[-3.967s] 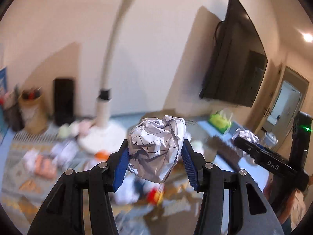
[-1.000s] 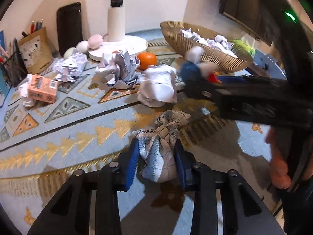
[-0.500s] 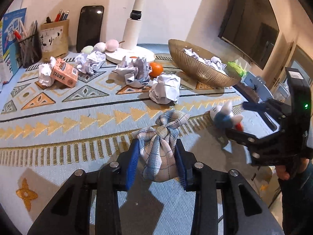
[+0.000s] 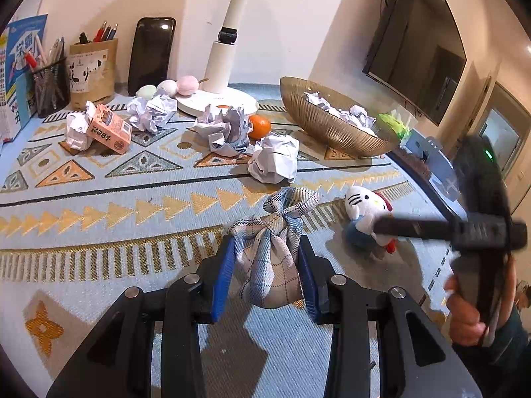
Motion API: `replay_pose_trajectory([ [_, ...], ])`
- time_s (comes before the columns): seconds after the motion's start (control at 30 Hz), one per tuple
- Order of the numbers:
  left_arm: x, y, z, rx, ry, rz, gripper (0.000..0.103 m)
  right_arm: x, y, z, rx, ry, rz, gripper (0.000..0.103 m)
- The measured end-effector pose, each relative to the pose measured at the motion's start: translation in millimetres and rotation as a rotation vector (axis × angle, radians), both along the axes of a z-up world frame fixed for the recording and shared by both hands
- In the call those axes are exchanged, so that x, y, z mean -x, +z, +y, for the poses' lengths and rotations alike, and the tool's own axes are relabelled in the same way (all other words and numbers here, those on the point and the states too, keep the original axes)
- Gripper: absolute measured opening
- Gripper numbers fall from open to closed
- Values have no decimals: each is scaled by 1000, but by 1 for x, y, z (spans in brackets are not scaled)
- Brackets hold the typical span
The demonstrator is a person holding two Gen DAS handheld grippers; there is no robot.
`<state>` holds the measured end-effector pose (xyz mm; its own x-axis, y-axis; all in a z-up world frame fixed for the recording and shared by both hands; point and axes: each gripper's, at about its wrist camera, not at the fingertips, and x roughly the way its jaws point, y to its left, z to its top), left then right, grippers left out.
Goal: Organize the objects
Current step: 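Grasp the Hello Kitty plush with the right tool while the left tool lifts the bundle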
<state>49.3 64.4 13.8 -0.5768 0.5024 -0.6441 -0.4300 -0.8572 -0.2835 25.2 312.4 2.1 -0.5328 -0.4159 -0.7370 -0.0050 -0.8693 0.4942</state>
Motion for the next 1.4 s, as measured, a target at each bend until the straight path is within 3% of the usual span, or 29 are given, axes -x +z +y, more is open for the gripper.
replay_pose_trajectory([
  [0.07, 0, 0, -2, -14, 2, 2, 35, 17, -3, -2, 65, 30, 27, 102],
  [0.23, 3, -1, -8, -54, 8, -20, 35, 43, 4, -9, -9, 82, 58, 102],
  [0.33, 2, 0, -8, -56, 9, -15, 35, 27, 21, 5, -63, 9, 110, 102],
  [0.47, 1, 0, -7, -54, 4, -11, 35, -9, 29, 20, -111, -107, 93, 102],
  [0.63, 1, 1, -8, -65, 2, -9, 35, -33, 19, -7, -135, -166, 105, 102],
  [0.73, 0, 1, -6, -48, 7, -1, 35, -22, 13, -28, -271, -176, 74, 102],
  [0.87, -2, 2, -6, -38, 8, 10, 35, -12, 9, -43, -398, -187, 89, 77],
  [1.0, -2, 2, -5, -40, 6, 8, 35, -9, 3, -46, -409, -155, 81, 54],
  [1.1, -2, 3, -5, -40, 9, 10, 35, -15, 6, -44, -375, -139, 106, 51],
  [1.2, -1, 3, -7, -38, 32, 6, 35, -22, 14, -33, -259, -117, 146, 51],
  [1.4, -5, 24, -3, 8, 100, 57, 33, -35, 56, 7, -227, -172, 224, 51],
])
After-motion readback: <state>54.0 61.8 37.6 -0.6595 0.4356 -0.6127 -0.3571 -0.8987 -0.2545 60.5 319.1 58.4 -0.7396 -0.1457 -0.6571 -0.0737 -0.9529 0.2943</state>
